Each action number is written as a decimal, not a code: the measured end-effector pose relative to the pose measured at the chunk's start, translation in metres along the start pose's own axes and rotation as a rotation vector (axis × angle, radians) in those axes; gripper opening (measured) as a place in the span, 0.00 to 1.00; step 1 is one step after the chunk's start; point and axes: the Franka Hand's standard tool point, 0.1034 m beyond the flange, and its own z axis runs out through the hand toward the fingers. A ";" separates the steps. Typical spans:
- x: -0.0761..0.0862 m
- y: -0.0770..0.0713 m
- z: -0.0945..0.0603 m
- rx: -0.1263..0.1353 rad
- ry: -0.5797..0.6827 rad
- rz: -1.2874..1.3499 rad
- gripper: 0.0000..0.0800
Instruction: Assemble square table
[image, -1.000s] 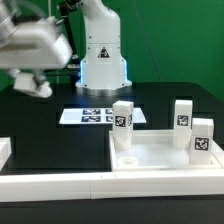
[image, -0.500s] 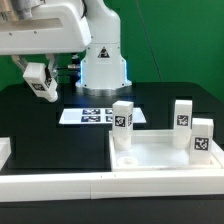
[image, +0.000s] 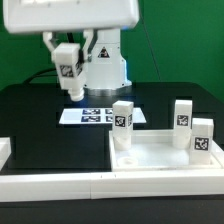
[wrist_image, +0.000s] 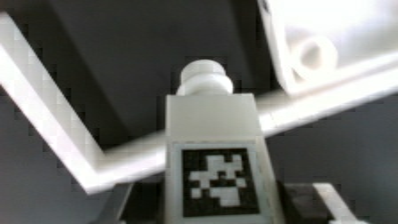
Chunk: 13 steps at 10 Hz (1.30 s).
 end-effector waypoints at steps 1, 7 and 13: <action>0.002 0.006 0.002 -0.012 0.092 -0.010 0.36; 0.000 -0.013 0.014 -0.029 0.224 -0.015 0.36; -0.004 -0.030 0.024 -0.021 0.280 0.022 0.36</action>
Offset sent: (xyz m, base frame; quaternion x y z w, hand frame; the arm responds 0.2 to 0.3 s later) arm 0.0000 0.0000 0.0000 0.0000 0.0000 0.0000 1.0000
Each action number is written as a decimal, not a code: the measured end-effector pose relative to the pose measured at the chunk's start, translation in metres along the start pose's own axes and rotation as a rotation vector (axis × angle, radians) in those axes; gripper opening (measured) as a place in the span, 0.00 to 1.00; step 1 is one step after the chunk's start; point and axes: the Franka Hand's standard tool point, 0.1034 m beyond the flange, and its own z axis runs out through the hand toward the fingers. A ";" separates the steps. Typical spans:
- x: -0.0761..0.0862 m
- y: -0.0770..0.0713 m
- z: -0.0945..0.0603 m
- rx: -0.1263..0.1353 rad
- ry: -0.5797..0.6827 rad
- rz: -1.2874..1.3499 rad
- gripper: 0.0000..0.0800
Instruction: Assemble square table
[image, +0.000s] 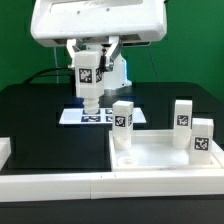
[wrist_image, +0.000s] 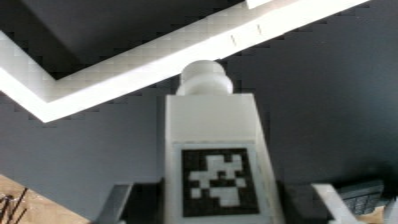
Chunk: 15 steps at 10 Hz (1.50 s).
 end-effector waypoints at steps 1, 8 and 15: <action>-0.015 -0.005 0.009 -0.011 0.012 -0.014 0.36; -0.038 -0.041 0.043 -0.029 -0.002 -0.037 0.36; -0.051 -0.048 0.060 -0.040 -0.018 -0.070 0.36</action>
Offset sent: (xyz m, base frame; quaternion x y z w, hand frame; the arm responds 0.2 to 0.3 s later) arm 0.0275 0.0313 -0.0299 -0.0373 0.0238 0.0222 0.9988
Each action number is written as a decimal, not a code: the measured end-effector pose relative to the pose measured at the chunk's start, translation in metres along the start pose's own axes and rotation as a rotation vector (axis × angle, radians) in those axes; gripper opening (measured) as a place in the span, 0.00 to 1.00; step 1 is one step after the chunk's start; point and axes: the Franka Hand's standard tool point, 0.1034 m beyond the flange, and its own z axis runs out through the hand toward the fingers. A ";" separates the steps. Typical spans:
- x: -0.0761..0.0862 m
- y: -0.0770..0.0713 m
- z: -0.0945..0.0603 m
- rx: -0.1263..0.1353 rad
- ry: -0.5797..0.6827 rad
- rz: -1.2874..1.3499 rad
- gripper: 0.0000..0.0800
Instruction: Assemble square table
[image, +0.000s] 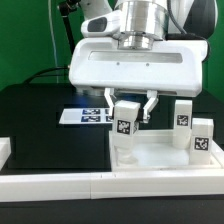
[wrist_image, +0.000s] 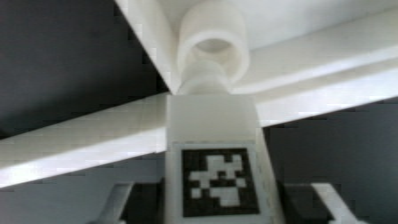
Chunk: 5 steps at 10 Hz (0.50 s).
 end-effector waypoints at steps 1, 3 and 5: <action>-0.001 0.001 0.001 -0.003 -0.002 -0.001 0.36; -0.002 0.000 0.002 -0.002 0.001 -0.004 0.36; -0.002 0.000 0.003 -0.003 0.000 -0.007 0.36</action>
Offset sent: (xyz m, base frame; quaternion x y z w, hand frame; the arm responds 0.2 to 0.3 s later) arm 0.0040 0.0079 -0.0044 0.0157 0.0027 0.0081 0.9998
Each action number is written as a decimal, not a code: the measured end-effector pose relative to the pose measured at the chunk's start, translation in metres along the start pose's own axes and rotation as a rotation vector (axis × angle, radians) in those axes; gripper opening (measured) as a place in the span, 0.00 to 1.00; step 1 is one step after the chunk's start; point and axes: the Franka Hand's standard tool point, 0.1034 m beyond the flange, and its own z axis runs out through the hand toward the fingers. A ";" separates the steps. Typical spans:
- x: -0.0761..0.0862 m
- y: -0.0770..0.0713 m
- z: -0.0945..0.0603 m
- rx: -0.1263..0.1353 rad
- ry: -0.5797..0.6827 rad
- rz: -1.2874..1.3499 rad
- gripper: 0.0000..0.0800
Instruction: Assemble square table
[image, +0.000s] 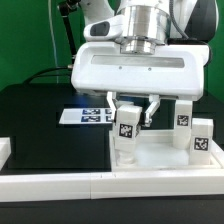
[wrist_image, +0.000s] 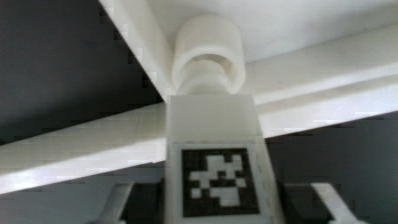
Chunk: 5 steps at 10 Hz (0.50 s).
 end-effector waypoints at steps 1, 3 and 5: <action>0.000 0.001 0.000 -0.001 0.000 0.000 0.36; 0.000 0.001 0.001 -0.002 -0.001 0.000 0.36; 0.001 0.005 0.002 -0.006 -0.002 0.003 0.36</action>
Offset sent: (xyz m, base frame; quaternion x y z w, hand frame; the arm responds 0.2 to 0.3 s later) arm 0.0065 0.0035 -0.0030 0.0192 0.0044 0.0032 0.9998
